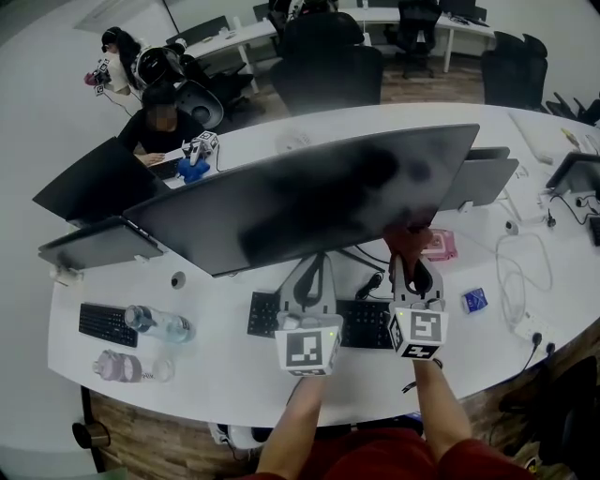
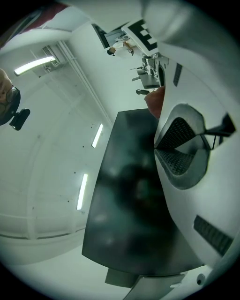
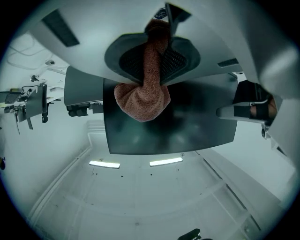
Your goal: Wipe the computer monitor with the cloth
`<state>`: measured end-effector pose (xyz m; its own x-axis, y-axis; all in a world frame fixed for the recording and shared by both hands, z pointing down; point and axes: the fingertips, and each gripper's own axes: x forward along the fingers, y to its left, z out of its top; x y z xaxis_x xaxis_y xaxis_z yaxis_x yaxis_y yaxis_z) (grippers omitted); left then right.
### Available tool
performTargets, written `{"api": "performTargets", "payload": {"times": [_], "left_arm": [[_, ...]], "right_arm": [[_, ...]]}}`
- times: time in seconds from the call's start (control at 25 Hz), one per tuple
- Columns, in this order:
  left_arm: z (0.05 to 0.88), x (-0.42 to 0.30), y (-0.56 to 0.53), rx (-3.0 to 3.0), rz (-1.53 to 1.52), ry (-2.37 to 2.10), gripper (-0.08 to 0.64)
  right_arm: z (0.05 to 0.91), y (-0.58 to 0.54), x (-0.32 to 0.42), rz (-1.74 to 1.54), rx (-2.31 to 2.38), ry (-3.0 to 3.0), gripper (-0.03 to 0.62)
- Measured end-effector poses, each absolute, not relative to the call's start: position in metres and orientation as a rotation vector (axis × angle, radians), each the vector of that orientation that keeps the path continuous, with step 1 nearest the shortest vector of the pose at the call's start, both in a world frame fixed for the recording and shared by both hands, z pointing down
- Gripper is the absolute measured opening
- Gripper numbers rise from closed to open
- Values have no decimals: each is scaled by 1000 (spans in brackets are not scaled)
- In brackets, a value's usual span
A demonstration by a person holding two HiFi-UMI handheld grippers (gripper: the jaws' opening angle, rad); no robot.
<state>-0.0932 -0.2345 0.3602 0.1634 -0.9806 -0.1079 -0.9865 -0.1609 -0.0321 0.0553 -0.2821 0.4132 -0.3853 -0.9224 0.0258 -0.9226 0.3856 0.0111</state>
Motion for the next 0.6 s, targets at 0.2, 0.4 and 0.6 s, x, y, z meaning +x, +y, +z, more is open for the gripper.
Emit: {"api": "performTargets", "payload": {"times": [0.2,0.4,0.6], "left_arm": [[368,-100,-238,-2327,93,1987,28],[381,-104,-240,-2330,77,2011,28],[399,-109,-242,-2333,12,2036,28]], "right_arm": [[445,-294,54,61,1720,-2537,83],[476,-306,56,117,1719,-2499,83],[504,-319,57,136,1726,-2455,83]]}}
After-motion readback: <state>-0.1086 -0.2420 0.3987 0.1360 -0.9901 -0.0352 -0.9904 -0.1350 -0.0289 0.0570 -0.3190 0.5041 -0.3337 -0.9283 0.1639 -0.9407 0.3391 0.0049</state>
